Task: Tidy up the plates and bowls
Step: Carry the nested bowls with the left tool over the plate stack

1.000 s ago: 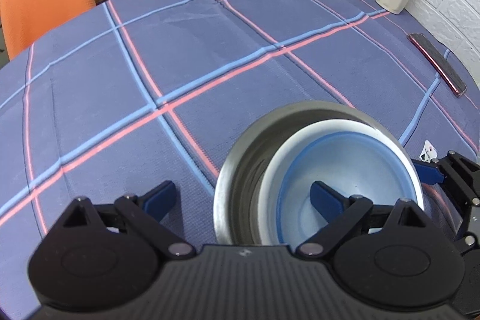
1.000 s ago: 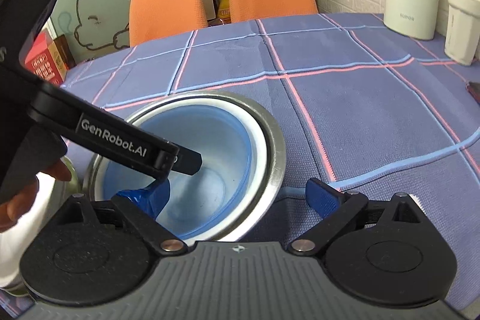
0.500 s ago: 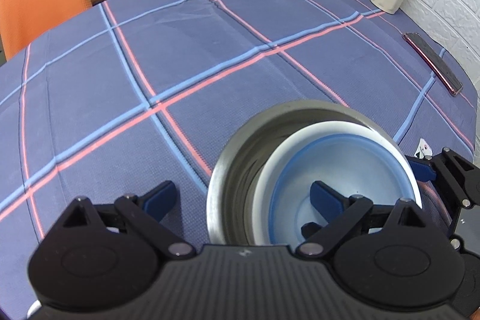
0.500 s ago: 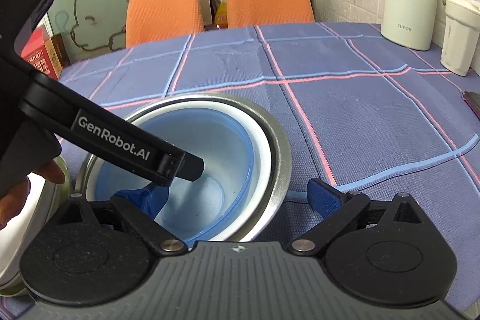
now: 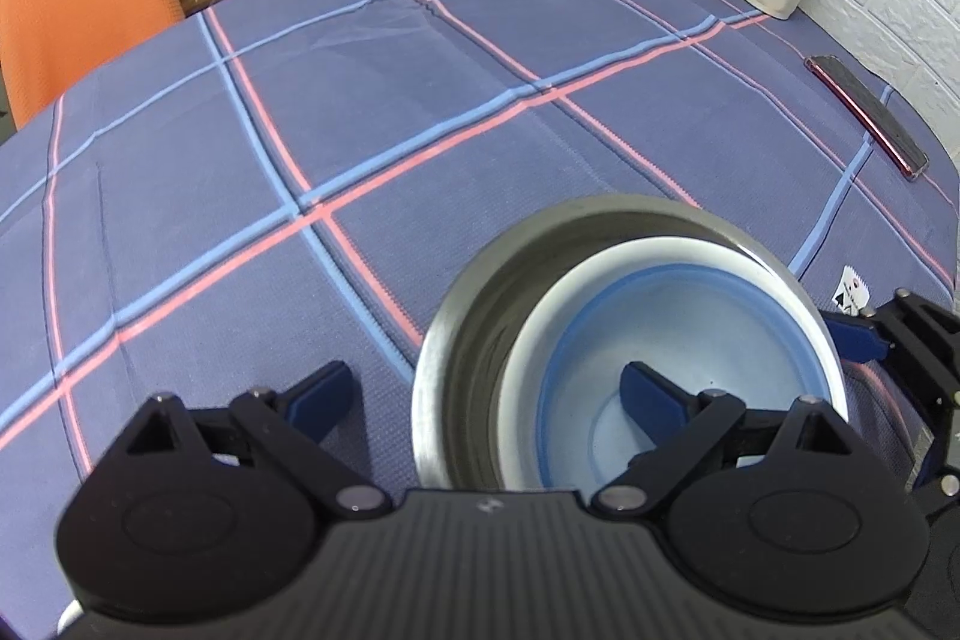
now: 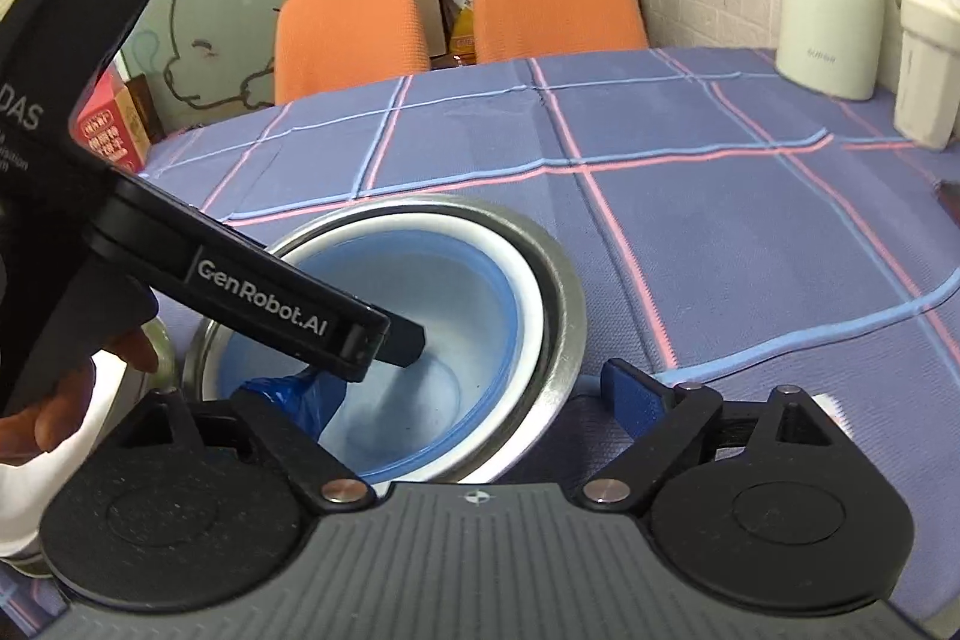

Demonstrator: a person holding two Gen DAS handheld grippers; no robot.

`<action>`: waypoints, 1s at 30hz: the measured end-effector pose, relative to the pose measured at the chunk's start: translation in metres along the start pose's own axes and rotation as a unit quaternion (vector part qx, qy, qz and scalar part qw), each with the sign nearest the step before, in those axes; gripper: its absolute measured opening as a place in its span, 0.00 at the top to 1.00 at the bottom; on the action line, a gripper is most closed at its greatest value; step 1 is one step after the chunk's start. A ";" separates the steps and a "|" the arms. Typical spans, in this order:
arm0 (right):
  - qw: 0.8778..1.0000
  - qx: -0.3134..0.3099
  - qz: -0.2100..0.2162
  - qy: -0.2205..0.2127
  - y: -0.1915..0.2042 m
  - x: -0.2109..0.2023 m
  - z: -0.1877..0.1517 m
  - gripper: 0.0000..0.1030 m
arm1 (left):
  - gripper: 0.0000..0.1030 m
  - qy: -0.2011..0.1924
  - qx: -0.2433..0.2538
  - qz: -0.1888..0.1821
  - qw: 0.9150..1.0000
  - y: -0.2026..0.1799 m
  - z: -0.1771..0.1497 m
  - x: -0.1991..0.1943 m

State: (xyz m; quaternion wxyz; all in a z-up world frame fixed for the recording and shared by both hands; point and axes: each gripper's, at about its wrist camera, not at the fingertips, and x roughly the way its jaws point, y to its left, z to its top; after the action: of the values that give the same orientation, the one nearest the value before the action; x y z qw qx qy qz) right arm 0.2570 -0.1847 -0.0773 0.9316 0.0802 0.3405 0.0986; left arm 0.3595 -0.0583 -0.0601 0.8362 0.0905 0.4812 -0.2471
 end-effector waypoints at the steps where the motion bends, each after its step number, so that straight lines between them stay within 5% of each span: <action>1: 1.000 0.006 0.006 -0.002 -0.001 0.000 0.000 0.26 | 0.12 -0.004 0.005 -0.004 1.000 -0.001 -0.001 -0.001; 5: 0.999 0.015 0.036 -0.010 0.008 0.001 0.002 0.28 | 0.20 -0.010 0.014 -0.018 1.000 -0.010 0.000 -0.001; 12: 0.999 0.039 0.030 0.002 0.010 -0.008 0.011 0.25 | 0.28 0.006 -0.003 -0.033 0.999 -0.019 0.010 -0.004; 18: 0.999 0.005 0.021 -0.034 0.029 -0.037 0.034 0.24 | 0.28 -0.038 -0.002 -0.033 0.999 -0.022 0.023 -0.049; 23: 0.996 -0.024 0.078 -0.044 0.068 -0.047 0.033 0.23 | 0.26 -0.059 -0.017 0.012 0.998 0.000 -0.003 -0.096; 30: 0.983 -0.056 0.174 0.011 0.129 -0.036 0.004 0.23 | 0.26 -0.028 -0.089 0.087 0.992 0.049 -0.082 -0.128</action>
State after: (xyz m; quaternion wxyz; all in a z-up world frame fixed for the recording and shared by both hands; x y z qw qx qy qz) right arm 0.2162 -0.0691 -0.0244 0.8993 0.0848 0.3254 0.2795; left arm 0.2687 0.0577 0.0019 0.8724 0.0506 0.4678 -0.1321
